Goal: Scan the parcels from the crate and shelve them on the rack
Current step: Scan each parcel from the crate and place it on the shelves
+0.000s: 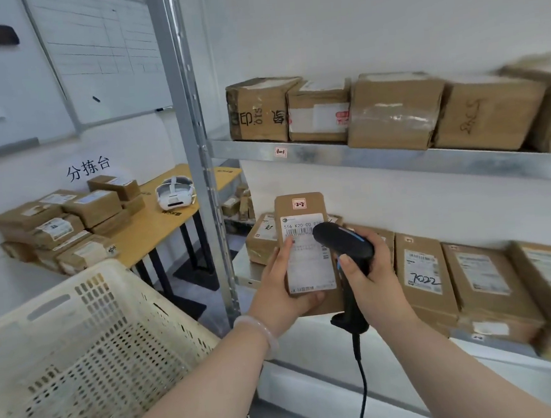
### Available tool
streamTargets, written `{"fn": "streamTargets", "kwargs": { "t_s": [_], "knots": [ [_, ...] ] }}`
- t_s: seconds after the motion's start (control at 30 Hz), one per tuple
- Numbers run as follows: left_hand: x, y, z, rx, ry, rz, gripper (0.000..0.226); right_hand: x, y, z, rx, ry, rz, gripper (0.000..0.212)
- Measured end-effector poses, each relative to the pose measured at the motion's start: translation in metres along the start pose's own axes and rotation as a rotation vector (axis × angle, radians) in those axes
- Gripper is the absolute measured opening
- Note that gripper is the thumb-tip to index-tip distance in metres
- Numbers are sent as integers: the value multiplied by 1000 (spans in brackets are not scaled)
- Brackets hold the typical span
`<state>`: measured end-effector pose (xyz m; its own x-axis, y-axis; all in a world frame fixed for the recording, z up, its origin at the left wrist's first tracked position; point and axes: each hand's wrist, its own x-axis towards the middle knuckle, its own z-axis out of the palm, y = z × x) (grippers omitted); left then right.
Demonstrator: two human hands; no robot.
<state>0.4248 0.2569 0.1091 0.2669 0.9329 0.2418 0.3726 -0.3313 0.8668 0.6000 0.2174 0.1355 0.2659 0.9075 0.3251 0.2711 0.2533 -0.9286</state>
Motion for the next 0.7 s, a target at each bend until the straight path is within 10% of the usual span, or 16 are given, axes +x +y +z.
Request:
{"fn": "streamTargets", "kwargs": {
  "t_s": [0.7],
  "knots": [
    [-2, 3, -44, -39, -85, 101, 88, -10, -24, 36, 34, 168, 49, 45]
  ]
}}
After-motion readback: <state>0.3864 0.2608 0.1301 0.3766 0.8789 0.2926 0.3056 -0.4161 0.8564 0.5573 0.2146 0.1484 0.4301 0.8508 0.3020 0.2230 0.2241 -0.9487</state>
